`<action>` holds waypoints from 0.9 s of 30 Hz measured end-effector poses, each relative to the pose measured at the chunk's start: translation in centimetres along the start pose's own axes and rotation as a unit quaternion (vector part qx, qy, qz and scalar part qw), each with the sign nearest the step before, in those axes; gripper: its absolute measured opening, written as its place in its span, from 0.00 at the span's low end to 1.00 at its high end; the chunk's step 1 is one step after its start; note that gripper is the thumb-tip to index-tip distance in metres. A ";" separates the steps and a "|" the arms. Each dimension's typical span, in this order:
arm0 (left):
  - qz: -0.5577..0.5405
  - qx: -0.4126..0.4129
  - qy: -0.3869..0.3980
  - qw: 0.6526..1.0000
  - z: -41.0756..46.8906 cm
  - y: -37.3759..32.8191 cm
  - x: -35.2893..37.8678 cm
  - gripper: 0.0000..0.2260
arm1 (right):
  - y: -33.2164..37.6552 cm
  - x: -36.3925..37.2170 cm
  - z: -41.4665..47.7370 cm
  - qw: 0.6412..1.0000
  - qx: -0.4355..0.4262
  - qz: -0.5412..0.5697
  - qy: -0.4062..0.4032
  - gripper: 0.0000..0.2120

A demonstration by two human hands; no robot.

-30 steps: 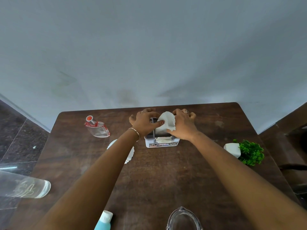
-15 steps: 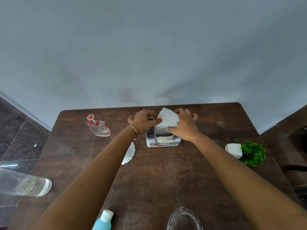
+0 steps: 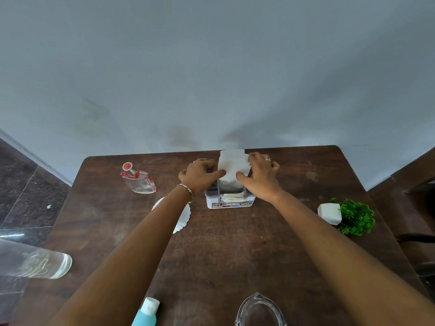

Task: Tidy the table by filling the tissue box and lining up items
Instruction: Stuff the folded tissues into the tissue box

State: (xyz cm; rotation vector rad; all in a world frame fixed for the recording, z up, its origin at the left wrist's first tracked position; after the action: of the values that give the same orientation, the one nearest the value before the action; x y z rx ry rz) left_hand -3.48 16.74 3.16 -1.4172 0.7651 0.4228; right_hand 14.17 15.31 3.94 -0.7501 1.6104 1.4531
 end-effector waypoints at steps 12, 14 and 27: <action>0.085 0.016 0.026 0.996 -0.3 0.3 0.6 0.17 | -0.9 0.7 0.1 0.999 0.006 -0.046 0.026 0.16; 0.116 0.026 0.024 0.993 -0.4 0.0 0.6 0.14 | -0.7 0.9 -0.1 0.998 -0.006 -0.058 0.025 0.16; 0.082 0.040 -0.049 0.995 -0.5 0.1 0.7 0.14 | -0.2 1.0 -0.6 0.992 -0.048 -0.117 0.007 0.15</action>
State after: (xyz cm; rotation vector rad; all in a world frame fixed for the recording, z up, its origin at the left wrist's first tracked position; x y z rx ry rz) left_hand -3.14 16.16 2.66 -1.2550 0.8120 0.5784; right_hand 13.72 14.75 2.94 -0.9729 1.4179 1.3628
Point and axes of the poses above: each hand's wrist, its own z-axis towards the middle knuckle, its own x-axis out of the palm, y = z × x, the point moved 6 cm from there along z, towards the middle knuckle, and after that the axes turned 12 degrees about x, right-handed, at the moved point
